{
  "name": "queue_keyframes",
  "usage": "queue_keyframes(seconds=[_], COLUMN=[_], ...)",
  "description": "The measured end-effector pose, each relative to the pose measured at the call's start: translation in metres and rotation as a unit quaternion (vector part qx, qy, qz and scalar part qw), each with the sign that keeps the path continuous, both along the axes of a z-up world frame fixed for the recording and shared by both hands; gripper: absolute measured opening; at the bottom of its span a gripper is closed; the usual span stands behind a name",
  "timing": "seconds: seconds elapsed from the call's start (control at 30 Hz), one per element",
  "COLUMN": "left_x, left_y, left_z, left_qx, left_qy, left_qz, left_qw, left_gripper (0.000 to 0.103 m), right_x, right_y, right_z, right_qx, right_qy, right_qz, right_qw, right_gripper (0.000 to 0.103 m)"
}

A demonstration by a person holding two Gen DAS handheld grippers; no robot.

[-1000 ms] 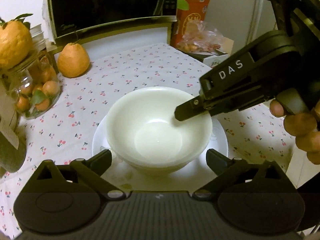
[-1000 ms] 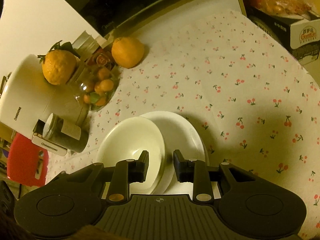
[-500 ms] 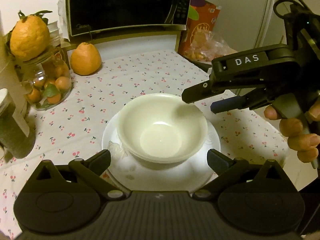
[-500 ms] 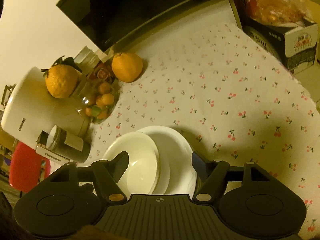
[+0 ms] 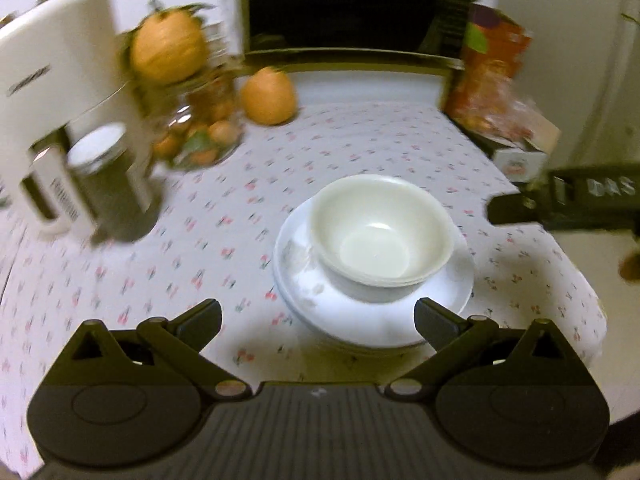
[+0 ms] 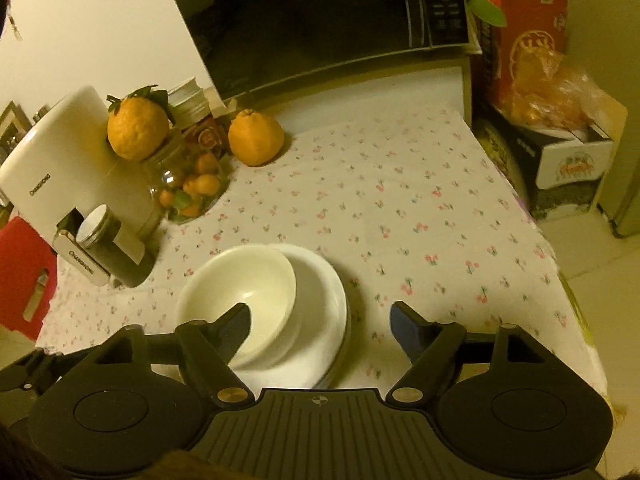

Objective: Organize plates and bowls

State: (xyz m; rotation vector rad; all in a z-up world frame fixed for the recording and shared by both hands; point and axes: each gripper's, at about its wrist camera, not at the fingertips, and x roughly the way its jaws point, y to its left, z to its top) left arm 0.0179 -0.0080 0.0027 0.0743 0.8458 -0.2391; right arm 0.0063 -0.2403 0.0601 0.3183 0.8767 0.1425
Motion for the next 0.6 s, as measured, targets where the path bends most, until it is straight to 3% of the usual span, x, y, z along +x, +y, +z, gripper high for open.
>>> queue_keyframes(seconds=[0.3, 0.43, 0.6], left_x=[-0.016, -0.018, -0.021], left_y=[0.004, 0.002, 0.002], left_z=[0.002, 0.002, 0.004], left_qx=[-0.003, 0.02, 0.008], left_qy=[0.012, 0.012, 0.014], left_qz=[0.065, 0.084, 0.096], left_qw=[0.9978, 0.9962, 0.9953], left_gripper=[0.103, 0.103, 0.103], right_x=[-0.04, -0.04, -0.036], right_y=[0.018, 0.016, 0.012], right_z=[0.003, -0.004, -0.006], right_qx=[-0.044, -0.031, -0.036], right_qy=[-0.037, -0.013, -0.008], right_qz=[0.017, 0.007, -0.005], right_qw=[0.998, 0.999, 0.999], right_gripper=[0.09, 0.09, 0.091])
